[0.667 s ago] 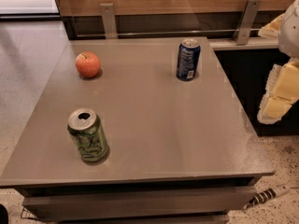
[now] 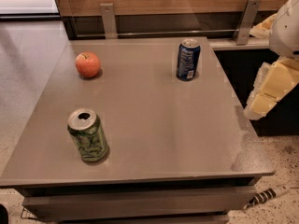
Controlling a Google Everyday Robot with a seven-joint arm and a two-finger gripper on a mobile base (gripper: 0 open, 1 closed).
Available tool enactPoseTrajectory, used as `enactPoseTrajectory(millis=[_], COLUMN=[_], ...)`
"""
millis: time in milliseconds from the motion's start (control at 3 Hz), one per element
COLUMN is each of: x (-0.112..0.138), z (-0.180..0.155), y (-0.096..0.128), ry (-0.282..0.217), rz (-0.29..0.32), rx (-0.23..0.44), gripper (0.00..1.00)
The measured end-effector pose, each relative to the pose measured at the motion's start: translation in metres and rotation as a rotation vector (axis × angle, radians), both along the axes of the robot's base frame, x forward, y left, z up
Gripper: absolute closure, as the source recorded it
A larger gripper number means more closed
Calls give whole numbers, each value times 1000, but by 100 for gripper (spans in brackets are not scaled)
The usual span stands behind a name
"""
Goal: Pick apple
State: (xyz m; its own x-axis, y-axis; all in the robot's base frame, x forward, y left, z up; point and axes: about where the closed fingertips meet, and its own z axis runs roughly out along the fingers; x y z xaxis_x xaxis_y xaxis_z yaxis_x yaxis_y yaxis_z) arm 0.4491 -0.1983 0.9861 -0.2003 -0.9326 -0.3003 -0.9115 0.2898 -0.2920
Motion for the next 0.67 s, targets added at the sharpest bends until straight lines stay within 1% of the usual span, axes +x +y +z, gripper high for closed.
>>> enactPoseTrajectory(millis=[333, 667], x=[9, 28], z=[-21, -31], y=[37, 92], ry=[-27, -100], rz=[47, 130], rx=[161, 359], gripper=[0, 0])
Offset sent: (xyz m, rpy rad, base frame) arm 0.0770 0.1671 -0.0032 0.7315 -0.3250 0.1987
